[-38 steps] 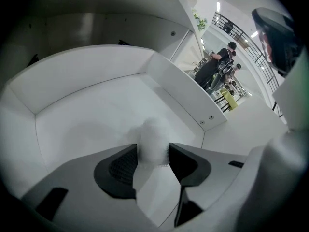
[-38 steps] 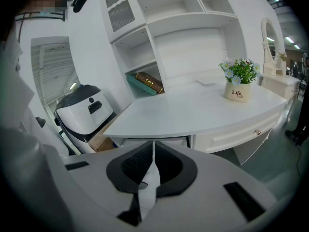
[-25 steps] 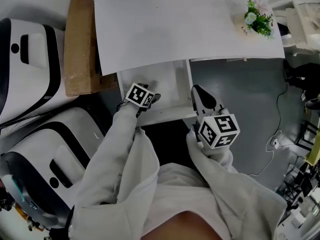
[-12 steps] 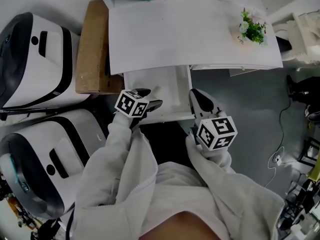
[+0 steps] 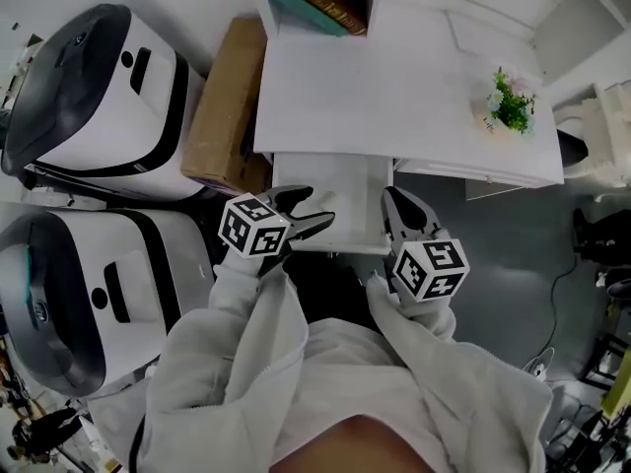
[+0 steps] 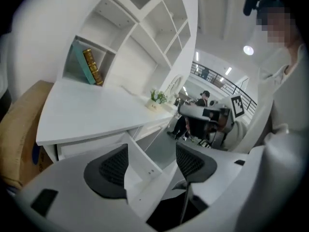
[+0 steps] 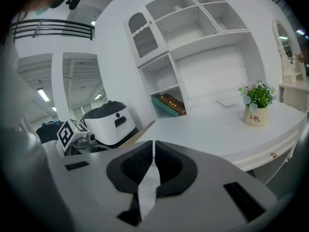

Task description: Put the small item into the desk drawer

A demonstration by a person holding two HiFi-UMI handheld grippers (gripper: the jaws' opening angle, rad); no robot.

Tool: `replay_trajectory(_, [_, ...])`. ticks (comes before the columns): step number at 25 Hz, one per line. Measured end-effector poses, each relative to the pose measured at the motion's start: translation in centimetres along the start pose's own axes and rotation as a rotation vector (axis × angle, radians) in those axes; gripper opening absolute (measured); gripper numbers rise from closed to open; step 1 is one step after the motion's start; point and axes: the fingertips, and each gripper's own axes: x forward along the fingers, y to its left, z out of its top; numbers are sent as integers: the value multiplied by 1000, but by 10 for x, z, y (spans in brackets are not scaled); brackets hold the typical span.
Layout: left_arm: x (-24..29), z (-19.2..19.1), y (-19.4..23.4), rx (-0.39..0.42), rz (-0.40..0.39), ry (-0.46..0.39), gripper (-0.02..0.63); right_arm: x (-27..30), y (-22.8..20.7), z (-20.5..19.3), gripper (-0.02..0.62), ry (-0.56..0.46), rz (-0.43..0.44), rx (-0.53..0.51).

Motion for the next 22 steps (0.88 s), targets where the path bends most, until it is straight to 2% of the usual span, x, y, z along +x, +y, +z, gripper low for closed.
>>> replay_trajectory(4, [-29, 26, -7, -28, 20, -159, 320, 4, 8, 7, 40, -13, 25, -13])
replay_trajectory(7, [-51, 49, -9, -14, 80, -295, 304, 6, 16, 15, 40, -24, 48, -29])
replay_trajectory(11, [-83, 72, -2, 0, 227, -462, 283, 9, 27, 24, 40, -38, 76, -55])
replay_trajectory(14, [-108, 82, 6, 43, 381, -562, 189, 8, 33, 27, 40, -52, 85, -62])
replay_trajectory(16, [-122, 84, 11, 85, 495, -600, 97, 6, 35, 29, 40, -67, 85, -58])
replay_trajectory(18, [-130, 84, 13, 126, 566, -611, 57, 3, 36, 30, 40, -83, 84, -54])
replay_trajectory(22, [-132, 83, 12, 134, 571, -626, 24, -4, 34, 32, 39, -101, 61, -61])
